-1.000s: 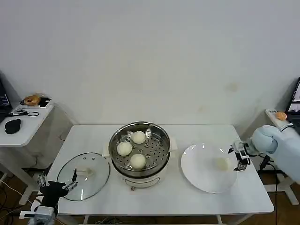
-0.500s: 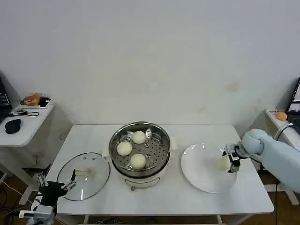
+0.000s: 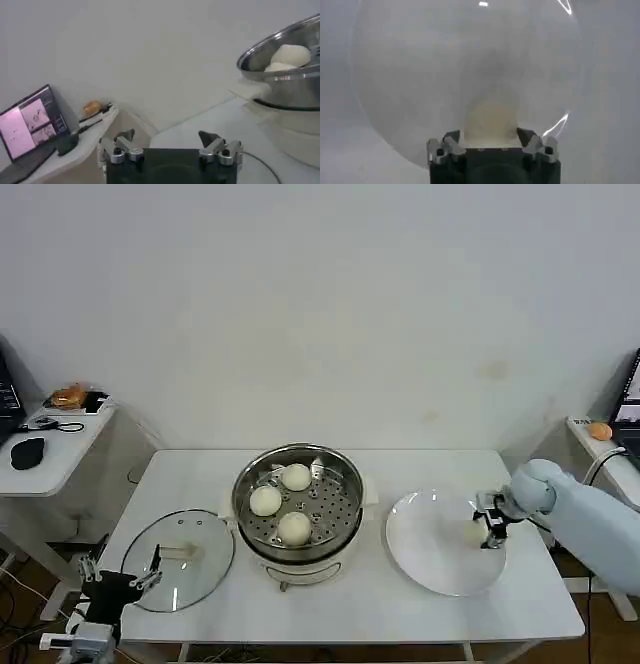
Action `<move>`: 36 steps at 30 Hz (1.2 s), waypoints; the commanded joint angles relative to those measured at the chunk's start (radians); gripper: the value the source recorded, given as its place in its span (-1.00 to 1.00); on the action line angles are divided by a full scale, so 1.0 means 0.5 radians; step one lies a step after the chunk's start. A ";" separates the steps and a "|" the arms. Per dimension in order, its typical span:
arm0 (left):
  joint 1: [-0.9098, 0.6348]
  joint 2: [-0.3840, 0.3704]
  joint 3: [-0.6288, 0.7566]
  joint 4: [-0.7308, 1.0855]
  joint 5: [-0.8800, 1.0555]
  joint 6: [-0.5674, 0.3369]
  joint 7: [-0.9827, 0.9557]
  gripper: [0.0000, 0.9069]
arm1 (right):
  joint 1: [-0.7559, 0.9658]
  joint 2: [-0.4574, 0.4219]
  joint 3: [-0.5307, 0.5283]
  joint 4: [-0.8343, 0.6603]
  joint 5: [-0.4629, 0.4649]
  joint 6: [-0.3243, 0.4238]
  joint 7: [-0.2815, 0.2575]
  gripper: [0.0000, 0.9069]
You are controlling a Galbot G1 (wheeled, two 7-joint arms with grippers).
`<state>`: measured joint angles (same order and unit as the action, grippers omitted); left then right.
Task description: Take steamed baozi put them in steamer then cover it.
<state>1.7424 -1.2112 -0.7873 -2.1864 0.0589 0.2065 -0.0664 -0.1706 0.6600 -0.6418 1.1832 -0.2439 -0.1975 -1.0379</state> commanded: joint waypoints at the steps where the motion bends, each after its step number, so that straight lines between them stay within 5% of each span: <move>1: 0.007 -0.001 -0.006 -0.015 0.001 0.001 0.000 1.00 | 0.023 -0.006 -0.005 0.009 0.011 -0.024 -0.010 0.38; 11: 0.007 -0.006 -0.011 -0.035 0.000 0.000 0.000 1.00 | 0.517 -0.165 -0.270 0.284 0.248 -0.121 -0.013 0.40; 19: 0.006 0.000 -0.010 -0.067 0.003 0.004 0.002 1.00 | 1.053 -0.114 -0.610 0.505 0.580 -0.264 0.007 0.40; 27: 0.006 0.002 -0.006 -0.070 0.012 0.003 0.001 1.00 | 1.548 0.176 -1.011 0.725 0.960 -0.465 0.091 0.42; 36: -0.019 0.003 -0.002 -0.050 0.011 0.004 0.001 1.00 | 1.697 0.608 -1.215 0.771 1.490 -0.815 0.350 0.42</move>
<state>1.7343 -1.2096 -0.7889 -2.2137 0.0643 0.2077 -0.0663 0.5016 0.7623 -1.0933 1.5048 0.2182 -0.4344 -0.9672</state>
